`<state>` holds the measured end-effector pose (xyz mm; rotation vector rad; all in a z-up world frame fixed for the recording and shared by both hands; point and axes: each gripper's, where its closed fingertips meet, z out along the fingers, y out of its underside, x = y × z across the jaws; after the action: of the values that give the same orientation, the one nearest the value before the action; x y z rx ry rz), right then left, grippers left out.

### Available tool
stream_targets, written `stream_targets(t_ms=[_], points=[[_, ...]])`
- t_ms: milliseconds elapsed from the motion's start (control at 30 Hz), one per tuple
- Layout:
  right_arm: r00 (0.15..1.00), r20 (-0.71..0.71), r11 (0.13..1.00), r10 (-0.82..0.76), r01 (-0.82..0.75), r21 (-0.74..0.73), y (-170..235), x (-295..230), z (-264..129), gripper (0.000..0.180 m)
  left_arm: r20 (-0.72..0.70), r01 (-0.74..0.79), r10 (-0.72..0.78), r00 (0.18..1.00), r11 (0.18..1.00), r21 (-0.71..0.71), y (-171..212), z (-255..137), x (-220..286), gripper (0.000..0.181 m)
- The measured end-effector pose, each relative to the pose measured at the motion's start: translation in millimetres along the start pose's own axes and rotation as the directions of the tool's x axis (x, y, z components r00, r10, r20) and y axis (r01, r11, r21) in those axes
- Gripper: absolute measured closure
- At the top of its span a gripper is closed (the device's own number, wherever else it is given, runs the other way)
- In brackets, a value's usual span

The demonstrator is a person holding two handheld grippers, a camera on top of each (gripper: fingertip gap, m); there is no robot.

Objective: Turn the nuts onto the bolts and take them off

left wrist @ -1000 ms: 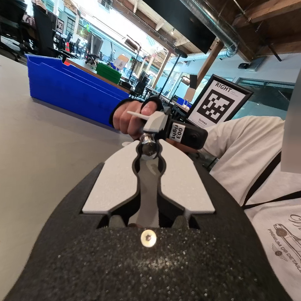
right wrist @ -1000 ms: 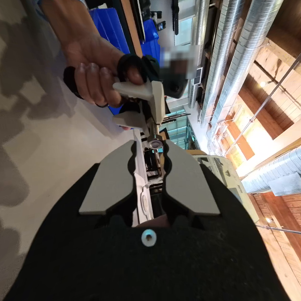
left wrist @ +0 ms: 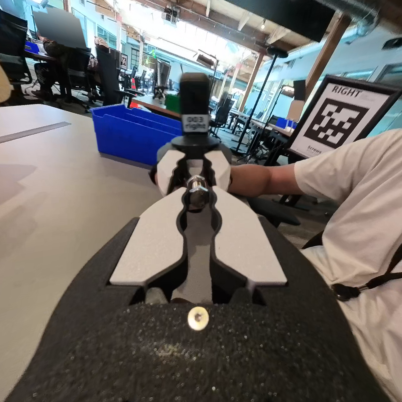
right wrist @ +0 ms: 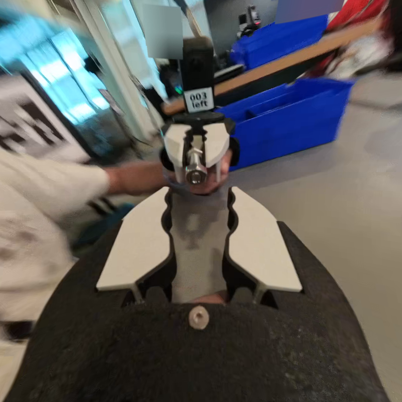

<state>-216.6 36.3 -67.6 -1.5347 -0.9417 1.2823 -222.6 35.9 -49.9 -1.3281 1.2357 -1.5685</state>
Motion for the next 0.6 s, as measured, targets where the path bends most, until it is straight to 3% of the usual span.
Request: stream_targets(t_ms=[33,67,100,167,233,267,367,600], points=[[0.976,-0.099,0.980,-0.196,0.192,-0.045,2,5,-1,0.131,-0.012,0.019,-0.019,1.000,1.000,0.009,-1,-1,0,0.164],[0.894,-0.191,0.914,-0.404,0.390,-0.109,3,9,-3,0.130,-0.023,0.039,-0.038,0.999,0.999,0.017,-2,-1,0,0.164],[0.751,-0.265,0.797,-0.604,0.574,-0.190,2,12,-5,0.129,-0.035,0.056,-0.056,0.998,0.998,0.023,-2,-1,0,0.164],[0.345,-0.329,0.456,-0.879,0.809,-0.372,-4,11,-10,0.138,-0.070,0.090,-0.089,0.994,0.996,0.021,-1,-1,2,0.164],[-0.007,-0.273,0.133,-0.962,0.861,-0.491,-3,1,-9,0.141,-0.099,0.112,-0.111,0.989,0.994,0.010,2,1,5,0.164],[-0.116,-0.267,0.038,-0.957,0.860,-0.509,-5,-6,-8,0.143,-0.117,0.124,-0.122,0.986,0.992,0.003,4,2,7,0.164],[-0.213,-0.298,-0.037,-0.930,0.865,-0.500,-14,-20,-7,0.146,-0.157,0.147,-0.148,0.976,0.989,-0.017,9,6,12,0.164],[-0.282,-0.196,-0.144,-0.939,0.840,-0.523,0,-21,-1,0.153,-0.221,0.173,-0.179,0.959,0.984,-0.046,13,9,22,0.164]])
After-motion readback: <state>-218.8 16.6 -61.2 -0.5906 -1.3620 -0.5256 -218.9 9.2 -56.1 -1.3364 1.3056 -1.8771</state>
